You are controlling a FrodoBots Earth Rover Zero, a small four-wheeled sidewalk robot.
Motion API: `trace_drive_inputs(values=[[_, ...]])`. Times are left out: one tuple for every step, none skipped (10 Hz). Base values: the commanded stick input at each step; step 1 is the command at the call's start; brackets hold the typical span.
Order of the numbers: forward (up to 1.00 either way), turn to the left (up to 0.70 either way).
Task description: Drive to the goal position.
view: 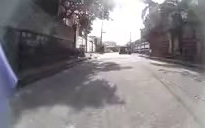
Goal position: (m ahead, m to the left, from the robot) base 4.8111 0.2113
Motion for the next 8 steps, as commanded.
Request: trace_drive_inputs(values=[[1.00, 0.00], [1.00, 0.02], [1.00, 0.04], [1.00, 0.04], [1.00, 0.02], [1.00, 0.00], [1.00, 0.00], [1.00, 0.00]])
